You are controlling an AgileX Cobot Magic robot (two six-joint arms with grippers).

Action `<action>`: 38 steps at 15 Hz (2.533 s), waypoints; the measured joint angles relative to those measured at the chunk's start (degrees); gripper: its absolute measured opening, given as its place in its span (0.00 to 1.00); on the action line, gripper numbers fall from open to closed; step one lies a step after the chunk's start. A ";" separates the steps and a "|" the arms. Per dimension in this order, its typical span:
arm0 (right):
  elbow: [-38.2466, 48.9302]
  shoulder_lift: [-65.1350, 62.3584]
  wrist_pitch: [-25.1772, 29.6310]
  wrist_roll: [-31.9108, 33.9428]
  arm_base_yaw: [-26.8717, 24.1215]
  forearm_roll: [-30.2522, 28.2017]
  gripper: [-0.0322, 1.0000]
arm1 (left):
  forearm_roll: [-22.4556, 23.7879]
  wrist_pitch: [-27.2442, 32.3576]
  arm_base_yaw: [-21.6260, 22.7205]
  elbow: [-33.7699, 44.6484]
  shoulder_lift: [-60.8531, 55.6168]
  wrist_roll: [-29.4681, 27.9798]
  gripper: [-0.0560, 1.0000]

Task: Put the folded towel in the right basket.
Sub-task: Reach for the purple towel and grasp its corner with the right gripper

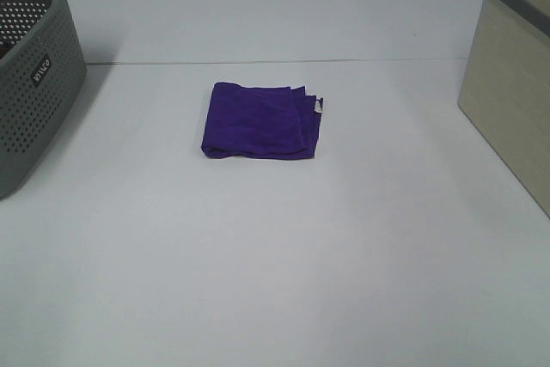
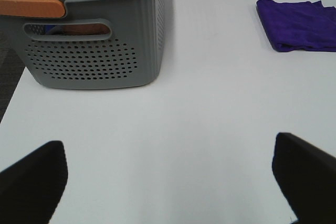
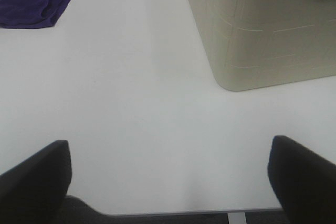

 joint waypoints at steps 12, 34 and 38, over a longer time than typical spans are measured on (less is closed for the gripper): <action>-20.00 48.87 0.63 0.00 0.00 10.31 0.98 | 0.00 0.00 0.00 0.00 0.00 0.00 0.99; -70.42 124.90 -8.31 -14.95 4.93 38.16 0.98 | 0.00 0.00 0.00 0.00 0.00 0.00 0.99; -79.70 134.76 -9.68 -12.09 9.00 36.96 0.98 | 0.00 0.00 0.00 0.00 0.00 0.00 0.99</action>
